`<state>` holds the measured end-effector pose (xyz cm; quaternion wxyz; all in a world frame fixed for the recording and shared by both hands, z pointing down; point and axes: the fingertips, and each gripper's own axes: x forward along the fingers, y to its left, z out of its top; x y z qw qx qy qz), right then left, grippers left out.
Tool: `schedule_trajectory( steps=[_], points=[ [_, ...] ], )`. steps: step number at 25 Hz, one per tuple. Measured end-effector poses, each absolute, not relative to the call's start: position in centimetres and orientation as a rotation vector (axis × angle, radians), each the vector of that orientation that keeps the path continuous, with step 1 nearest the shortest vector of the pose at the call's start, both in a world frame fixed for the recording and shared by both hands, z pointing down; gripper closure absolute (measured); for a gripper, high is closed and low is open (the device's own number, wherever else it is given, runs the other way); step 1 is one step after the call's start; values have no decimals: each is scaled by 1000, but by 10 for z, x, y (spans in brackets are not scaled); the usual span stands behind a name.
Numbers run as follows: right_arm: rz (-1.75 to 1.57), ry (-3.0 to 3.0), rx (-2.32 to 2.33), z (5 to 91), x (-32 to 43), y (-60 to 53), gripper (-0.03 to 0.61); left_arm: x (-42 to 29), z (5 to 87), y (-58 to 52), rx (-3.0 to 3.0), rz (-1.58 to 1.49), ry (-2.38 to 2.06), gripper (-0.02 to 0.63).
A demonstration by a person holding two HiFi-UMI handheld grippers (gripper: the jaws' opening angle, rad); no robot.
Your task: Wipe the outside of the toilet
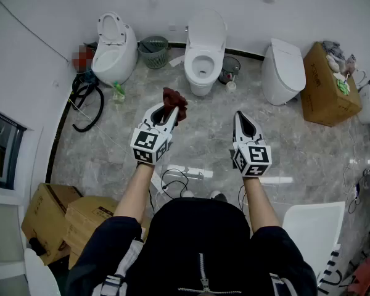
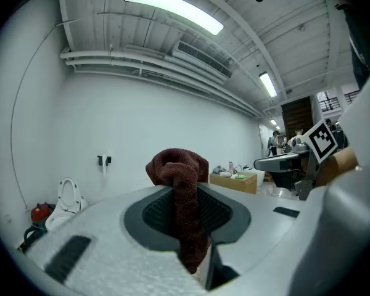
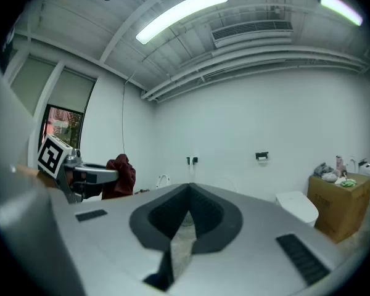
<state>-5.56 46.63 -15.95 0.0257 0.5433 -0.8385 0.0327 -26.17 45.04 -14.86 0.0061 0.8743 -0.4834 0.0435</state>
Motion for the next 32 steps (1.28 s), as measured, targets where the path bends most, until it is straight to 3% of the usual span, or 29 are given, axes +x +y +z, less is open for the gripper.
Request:
schedule_trajectory(
  steps=[16,32],
  points=[
    [217,-2564,1589,-119,-82,436,574,-271,-130,417,2705,137,-1486,529],
    [307,-2576,1577,-100,-77,237,574,-269,-124,233,2677,195,-1514,529]
  ],
)
